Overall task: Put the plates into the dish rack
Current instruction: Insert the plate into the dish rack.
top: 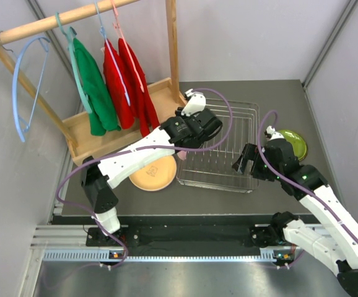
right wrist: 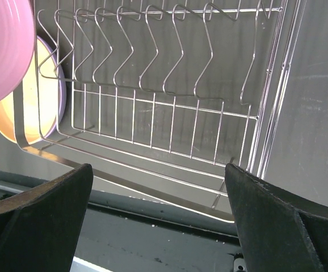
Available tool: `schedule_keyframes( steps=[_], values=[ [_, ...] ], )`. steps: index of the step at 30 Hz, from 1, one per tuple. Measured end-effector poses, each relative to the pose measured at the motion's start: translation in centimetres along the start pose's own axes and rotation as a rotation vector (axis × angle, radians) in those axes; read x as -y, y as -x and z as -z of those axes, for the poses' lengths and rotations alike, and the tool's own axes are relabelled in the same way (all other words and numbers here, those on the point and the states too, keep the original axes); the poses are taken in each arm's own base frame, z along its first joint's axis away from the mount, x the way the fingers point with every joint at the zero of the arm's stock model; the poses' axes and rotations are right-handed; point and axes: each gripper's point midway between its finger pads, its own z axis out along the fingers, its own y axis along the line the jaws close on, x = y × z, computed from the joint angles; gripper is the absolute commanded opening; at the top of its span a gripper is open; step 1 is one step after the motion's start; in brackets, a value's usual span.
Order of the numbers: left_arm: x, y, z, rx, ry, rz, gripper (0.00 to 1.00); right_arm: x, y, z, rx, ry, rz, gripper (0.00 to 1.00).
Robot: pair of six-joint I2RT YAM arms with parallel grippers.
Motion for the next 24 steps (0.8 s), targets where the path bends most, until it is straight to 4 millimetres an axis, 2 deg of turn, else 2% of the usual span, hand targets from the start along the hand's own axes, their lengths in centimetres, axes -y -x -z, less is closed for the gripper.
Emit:
schedule_keyframes(
  steps=[16,24],
  values=[
    [0.0,0.02,0.37,0.012,0.011,-0.007,0.0,-0.11,0.02,0.0,0.0,0.005,0.0,0.99],
    [0.73,-0.49,0.6,0.016,0.014,-0.035,0.0,-0.12,0.03,0.01,0.0,0.006,0.0,0.99]
  ],
)
